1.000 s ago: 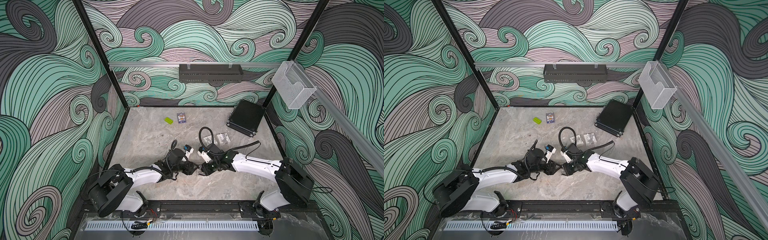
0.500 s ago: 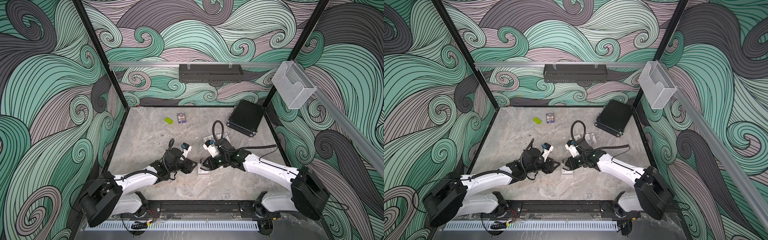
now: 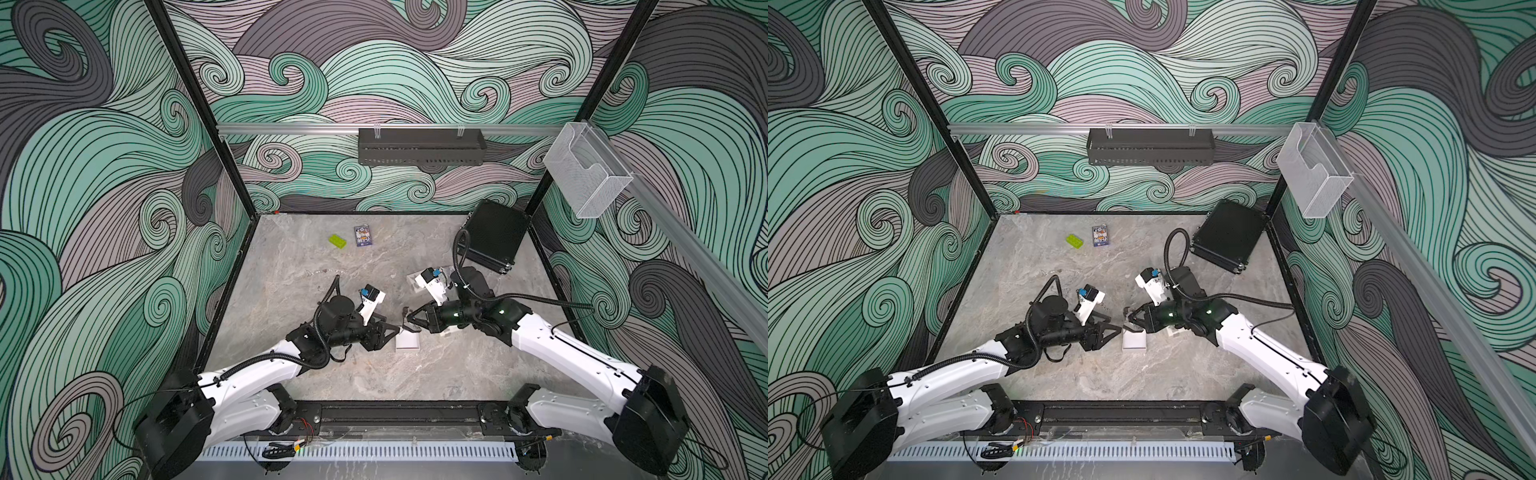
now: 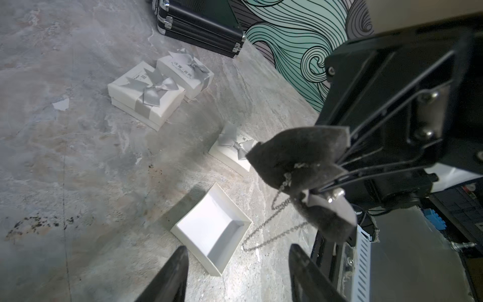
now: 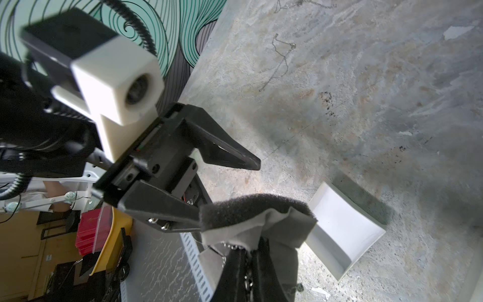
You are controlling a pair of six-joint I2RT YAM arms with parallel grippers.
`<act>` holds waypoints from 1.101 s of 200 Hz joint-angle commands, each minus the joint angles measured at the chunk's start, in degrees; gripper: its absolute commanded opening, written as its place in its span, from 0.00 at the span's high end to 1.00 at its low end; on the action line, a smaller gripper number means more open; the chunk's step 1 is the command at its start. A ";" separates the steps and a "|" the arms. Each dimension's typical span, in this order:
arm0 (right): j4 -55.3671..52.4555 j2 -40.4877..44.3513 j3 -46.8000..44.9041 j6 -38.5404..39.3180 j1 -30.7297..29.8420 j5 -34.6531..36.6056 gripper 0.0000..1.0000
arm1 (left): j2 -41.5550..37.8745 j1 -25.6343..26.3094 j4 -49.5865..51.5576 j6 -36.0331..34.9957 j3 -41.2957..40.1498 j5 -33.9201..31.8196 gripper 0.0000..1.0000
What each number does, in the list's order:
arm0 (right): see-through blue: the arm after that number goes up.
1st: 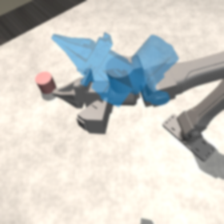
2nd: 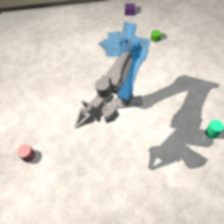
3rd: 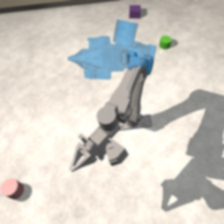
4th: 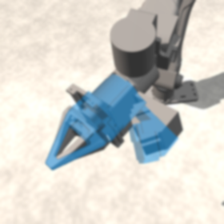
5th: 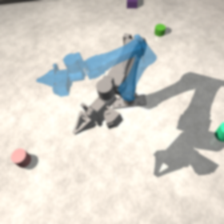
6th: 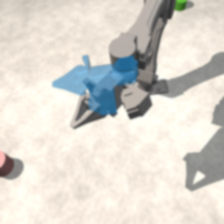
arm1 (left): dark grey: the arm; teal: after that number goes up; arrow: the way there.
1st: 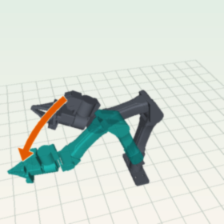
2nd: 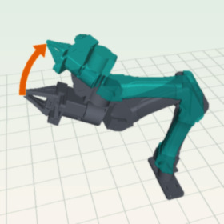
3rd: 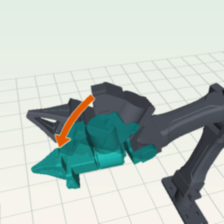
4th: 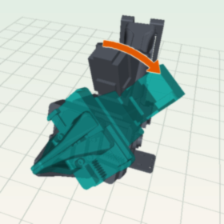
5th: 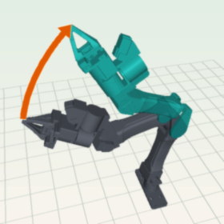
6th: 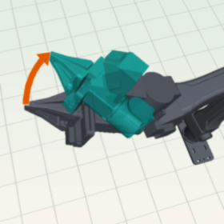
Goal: Take the necklace out of the lift-off lid jewelry box
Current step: Take out the inner lining from the jewelry box, then pick up the necklace from the inner lining.
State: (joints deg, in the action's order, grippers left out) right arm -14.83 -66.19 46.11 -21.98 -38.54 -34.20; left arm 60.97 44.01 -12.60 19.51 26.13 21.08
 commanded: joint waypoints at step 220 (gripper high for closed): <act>0.91 4.40 -1.64 0.21 -0.05 6.15 0.86 | 6.66 1.52 -7.67 8.02 10.65 11.94 0.72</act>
State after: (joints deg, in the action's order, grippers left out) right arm -15.46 -62.89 44.95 -22.52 -38.46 -29.50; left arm 67.40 44.99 -19.31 27.22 34.15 31.46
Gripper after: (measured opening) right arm 0.138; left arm 0.286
